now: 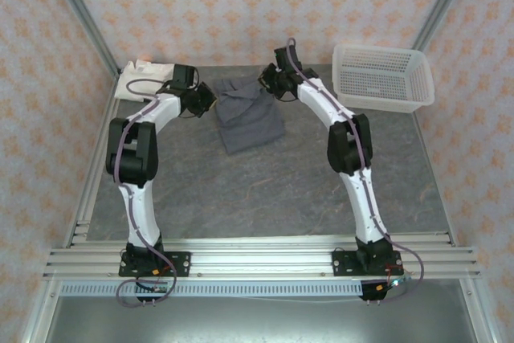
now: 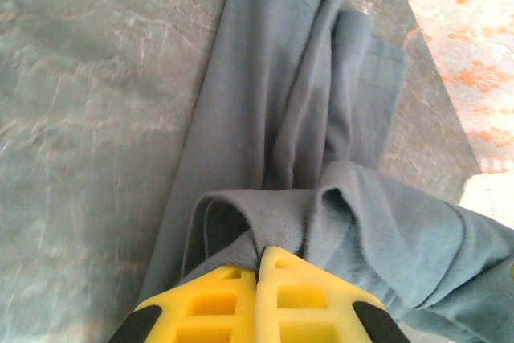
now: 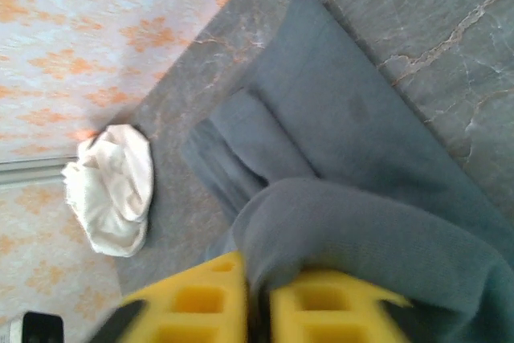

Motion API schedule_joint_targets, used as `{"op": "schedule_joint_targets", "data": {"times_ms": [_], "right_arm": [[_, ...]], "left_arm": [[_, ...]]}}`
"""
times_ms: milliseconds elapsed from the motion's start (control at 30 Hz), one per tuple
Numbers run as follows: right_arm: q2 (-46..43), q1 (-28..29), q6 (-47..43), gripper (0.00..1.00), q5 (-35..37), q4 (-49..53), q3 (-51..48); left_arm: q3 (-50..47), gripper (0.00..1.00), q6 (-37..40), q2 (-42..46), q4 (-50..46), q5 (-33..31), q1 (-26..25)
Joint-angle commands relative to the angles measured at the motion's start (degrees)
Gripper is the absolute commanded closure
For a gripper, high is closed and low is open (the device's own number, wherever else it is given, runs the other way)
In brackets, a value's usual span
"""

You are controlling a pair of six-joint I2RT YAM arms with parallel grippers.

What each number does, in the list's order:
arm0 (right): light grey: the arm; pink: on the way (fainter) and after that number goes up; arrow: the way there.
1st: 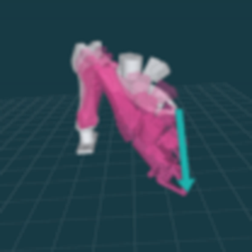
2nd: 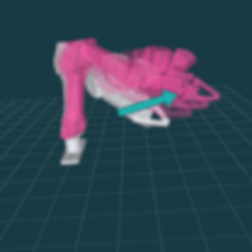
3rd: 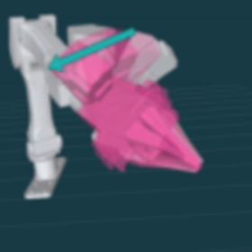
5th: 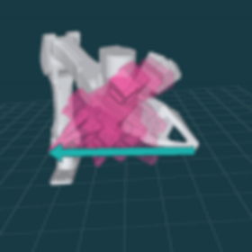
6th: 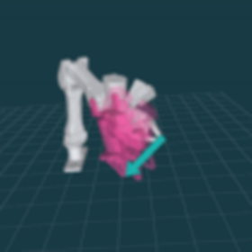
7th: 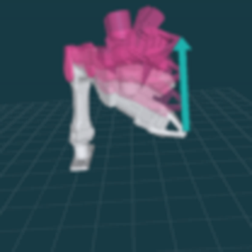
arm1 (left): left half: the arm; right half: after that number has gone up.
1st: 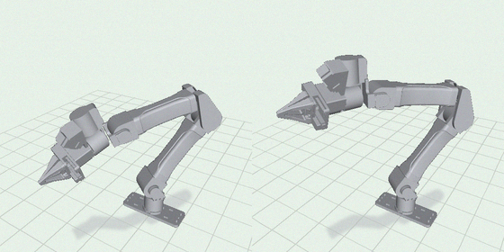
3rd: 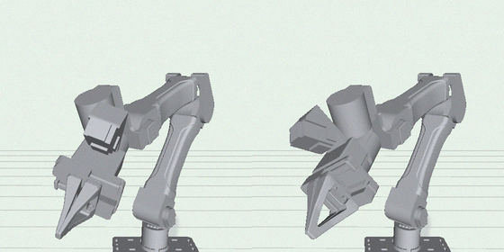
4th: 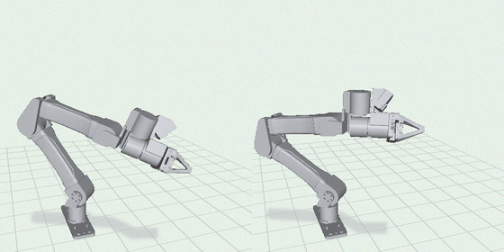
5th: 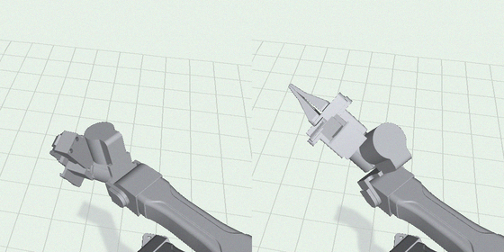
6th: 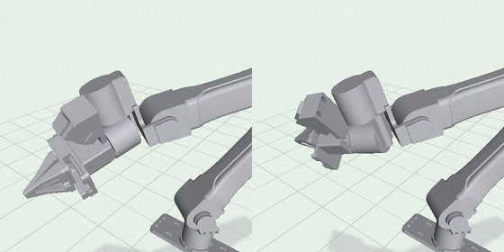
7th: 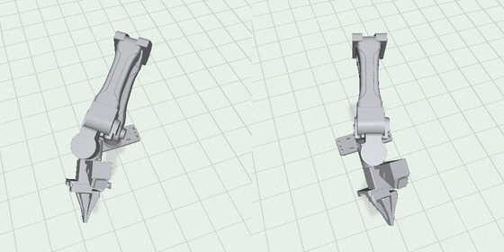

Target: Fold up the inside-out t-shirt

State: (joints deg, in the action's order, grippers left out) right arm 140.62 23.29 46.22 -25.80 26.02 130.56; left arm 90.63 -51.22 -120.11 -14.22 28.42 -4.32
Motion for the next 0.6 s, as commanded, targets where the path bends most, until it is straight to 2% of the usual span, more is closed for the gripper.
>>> {"op": "schedule_joint_targets", "data": {"times_ms": [0,33,100,133,200,267,433,500,567], "right_arm": [[5.88,-1.14,-3.24,0.63,-2.04,7.32,10.46],[7.15,-1.59,-3.73,0.53,-2.07,9.25,13.48],[6.68,-2.26,-5.57,0.20,-0.29,12.05,15.81],[5.09,-2.73,-6.90,0.15,0.67,12.50,15.02],[0.74,-3.61,-8.72,0.14,0.97,12.58,11.06],[-5.44,-4.39,-10.28,0.14,1.48,10.74,2.27],[-23.25,-4.37,-10.88,0.16,1.48,-8.00,-35.17],[-25.67,-4.47,-10.62,0.19,-0.95,-13.34,-44.12],[-25.51,-4.27,-10.98,0.23,-4.60,-15.43,-47.97]], "left_arm": [[4.14,0.70,1.85,-2.11,0.73,-0.44,0.61],[4.36,0.57,1.82,-2.20,1.34,-0.74,0.99],[4.02,0.40,1.92,-1.31,1.70,-1.56,1.86],[3.17,0.35,2.11,-0.12,2.48,-1.75,2.25],[1.24,0.28,2.70,3.20,2.43,-1.70,3.02],[-1.20,0.25,4.52,7.45,0.47,-1.58,3.26],[-13.84,0.20,7.64,19.22,-2.34,-1.16,1.00],[-17.89,0.20,9.68,21.28,-4.19,-1.02,-1.00],[-21.43,0.21,11.19,22.24,-4.35,-0.06,-2.97]]}}
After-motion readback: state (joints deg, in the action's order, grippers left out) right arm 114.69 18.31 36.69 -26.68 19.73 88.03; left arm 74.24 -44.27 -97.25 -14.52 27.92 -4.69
